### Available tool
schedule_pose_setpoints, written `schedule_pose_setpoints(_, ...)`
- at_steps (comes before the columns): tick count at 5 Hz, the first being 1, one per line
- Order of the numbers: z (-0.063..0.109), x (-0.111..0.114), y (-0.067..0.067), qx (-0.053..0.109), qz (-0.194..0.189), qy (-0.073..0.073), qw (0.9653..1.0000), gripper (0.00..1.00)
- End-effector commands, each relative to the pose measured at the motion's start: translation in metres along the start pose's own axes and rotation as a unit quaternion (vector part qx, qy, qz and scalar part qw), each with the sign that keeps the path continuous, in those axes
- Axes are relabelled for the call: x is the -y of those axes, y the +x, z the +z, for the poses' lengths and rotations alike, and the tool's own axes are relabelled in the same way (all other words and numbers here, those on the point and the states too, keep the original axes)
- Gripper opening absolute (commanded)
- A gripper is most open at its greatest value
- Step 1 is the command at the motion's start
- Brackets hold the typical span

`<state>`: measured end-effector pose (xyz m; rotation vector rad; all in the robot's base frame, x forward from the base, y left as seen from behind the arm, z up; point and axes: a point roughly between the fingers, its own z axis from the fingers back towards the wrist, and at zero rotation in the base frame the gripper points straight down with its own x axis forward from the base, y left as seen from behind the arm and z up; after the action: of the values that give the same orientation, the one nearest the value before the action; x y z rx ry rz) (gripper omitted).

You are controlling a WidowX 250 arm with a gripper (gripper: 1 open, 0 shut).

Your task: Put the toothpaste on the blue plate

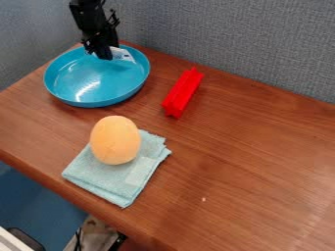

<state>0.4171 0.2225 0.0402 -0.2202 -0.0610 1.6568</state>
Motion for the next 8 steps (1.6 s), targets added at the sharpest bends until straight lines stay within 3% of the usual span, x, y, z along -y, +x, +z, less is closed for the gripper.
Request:
schedule_pose_setpoints(1,0.02,0.013,-0.003,0.012,-0.009,-0.03,0.9994,0.0)
schedule_pose_setpoints(3,0.016,0.019,-0.007,0.007,-0.011,-0.03,0.9995,0.0)
schedule_pose_setpoints(6,0.025,0.021,-0.007,-0.003,-0.006,-0.03,0.9995,0.0)
schedule_pose_setpoints(8,0.02,0.025,-0.009,-0.002,-0.003,-0.029,0.9996,0.0)
